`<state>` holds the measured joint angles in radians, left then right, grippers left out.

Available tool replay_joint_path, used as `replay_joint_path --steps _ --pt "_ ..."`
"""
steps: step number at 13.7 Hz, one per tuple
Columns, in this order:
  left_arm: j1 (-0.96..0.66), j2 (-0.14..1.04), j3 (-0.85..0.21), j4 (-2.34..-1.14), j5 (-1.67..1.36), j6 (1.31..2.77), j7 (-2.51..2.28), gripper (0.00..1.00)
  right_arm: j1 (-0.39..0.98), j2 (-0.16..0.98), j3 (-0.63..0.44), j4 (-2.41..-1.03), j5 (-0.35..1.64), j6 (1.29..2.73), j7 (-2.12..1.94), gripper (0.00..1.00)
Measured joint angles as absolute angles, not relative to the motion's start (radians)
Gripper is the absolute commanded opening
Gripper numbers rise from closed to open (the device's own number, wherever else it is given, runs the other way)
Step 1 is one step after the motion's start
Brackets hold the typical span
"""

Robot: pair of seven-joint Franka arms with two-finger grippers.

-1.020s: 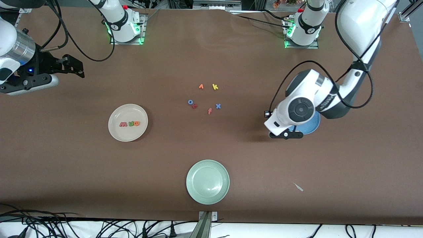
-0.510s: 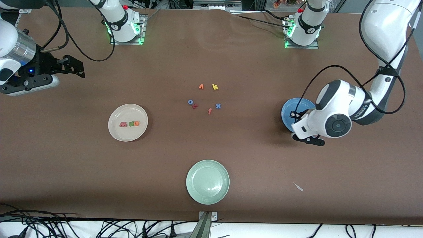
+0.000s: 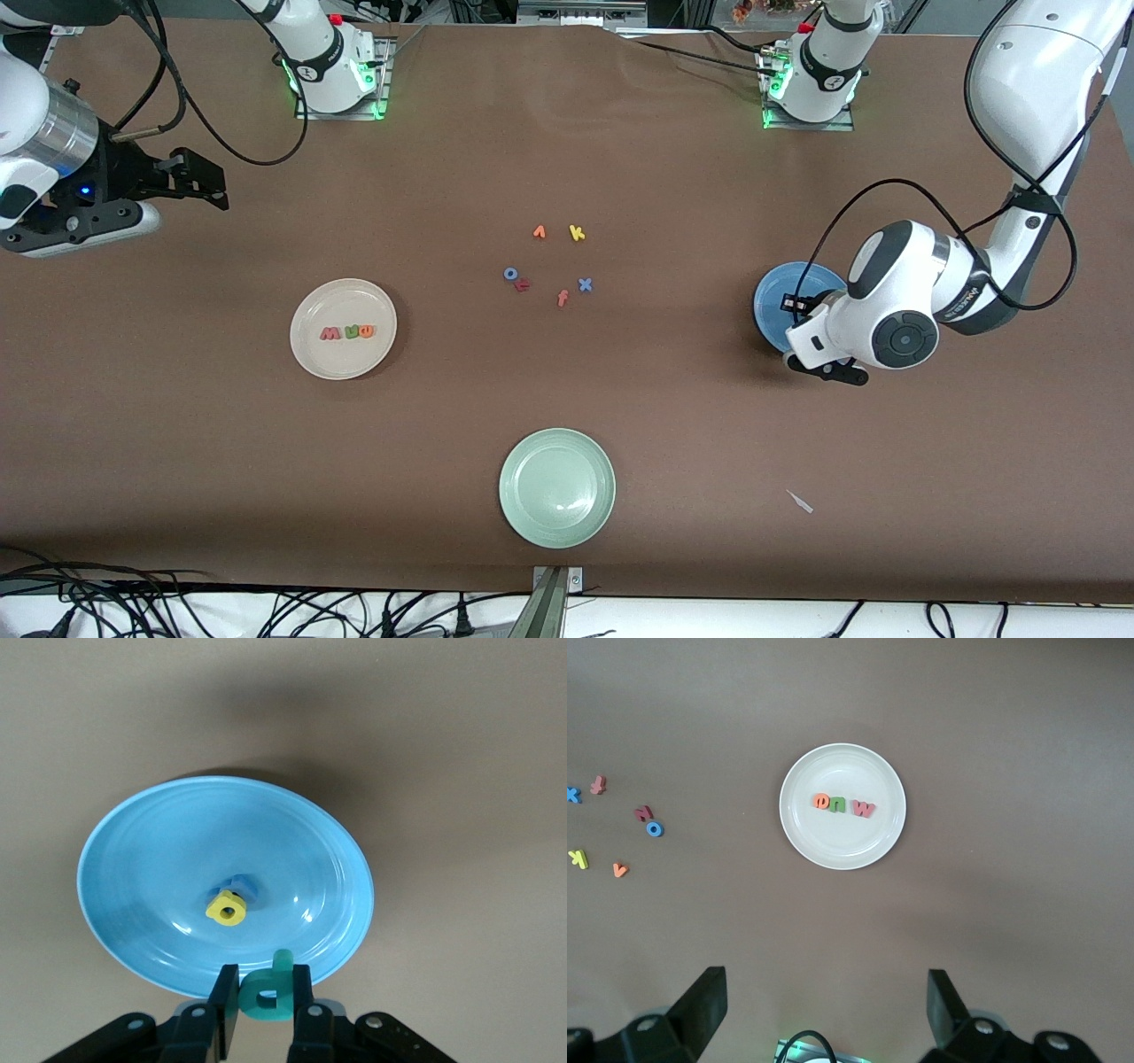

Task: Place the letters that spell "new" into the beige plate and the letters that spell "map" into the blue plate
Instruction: 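Carry the teal d with the left gripper over the blue plate, then lower the teal d into the blue plate and open the left gripper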

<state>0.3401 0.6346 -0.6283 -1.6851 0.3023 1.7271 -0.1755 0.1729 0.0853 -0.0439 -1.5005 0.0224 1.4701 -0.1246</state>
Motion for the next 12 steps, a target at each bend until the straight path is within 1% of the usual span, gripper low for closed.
replay_joint_path --steps 12 --pt "0.356 0.636 -0.627 -1.722 0.302 1.77 -0.175 0.02 0.181 0.085 -0.042 -1.501 0.009 1.48 -0.125 1.0"
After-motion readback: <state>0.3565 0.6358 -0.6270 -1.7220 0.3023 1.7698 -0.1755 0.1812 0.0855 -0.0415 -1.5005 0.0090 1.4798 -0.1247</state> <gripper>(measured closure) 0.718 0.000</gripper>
